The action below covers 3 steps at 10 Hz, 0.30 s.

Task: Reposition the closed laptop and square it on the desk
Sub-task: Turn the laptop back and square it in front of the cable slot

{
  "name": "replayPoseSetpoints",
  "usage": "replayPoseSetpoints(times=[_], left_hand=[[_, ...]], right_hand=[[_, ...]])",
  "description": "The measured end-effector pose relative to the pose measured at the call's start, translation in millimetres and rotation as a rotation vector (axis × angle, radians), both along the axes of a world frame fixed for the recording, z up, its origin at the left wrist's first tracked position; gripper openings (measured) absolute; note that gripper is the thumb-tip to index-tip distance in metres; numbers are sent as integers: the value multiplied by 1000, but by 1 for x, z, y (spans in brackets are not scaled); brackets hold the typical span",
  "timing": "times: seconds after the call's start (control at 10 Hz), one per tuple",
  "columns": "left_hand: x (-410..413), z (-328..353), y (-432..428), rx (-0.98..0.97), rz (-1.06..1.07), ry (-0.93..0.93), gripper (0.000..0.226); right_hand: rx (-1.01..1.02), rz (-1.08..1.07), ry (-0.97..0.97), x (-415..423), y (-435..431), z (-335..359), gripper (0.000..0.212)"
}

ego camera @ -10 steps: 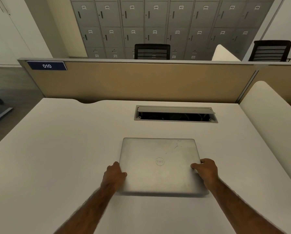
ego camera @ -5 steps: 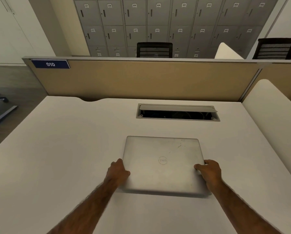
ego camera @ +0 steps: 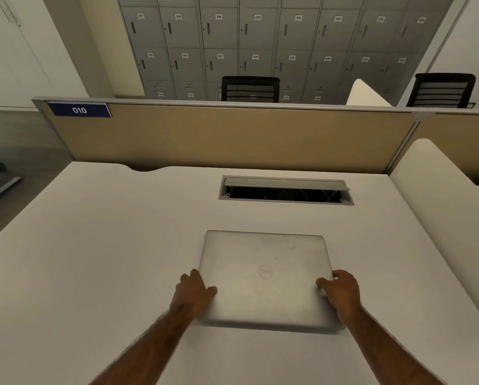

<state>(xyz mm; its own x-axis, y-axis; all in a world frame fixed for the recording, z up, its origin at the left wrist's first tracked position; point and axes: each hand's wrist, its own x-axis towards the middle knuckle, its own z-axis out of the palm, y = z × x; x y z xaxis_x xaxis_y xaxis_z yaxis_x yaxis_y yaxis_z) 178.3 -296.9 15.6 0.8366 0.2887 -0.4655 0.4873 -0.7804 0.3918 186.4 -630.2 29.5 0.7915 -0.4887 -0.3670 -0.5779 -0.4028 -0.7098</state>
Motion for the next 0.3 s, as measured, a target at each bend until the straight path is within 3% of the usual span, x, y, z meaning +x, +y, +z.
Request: replayPoseSetpoints(times=[0.2, 0.3], left_hand=[[-9, 7, -12, 60, -17, -26, 54], [-8, 19, -16, 93, -85, -52, 64]], right_hand=[[-368, 244, 148, -8, 6, 4, 49], [-596, 386, 139, -11, 15, 11, 61]])
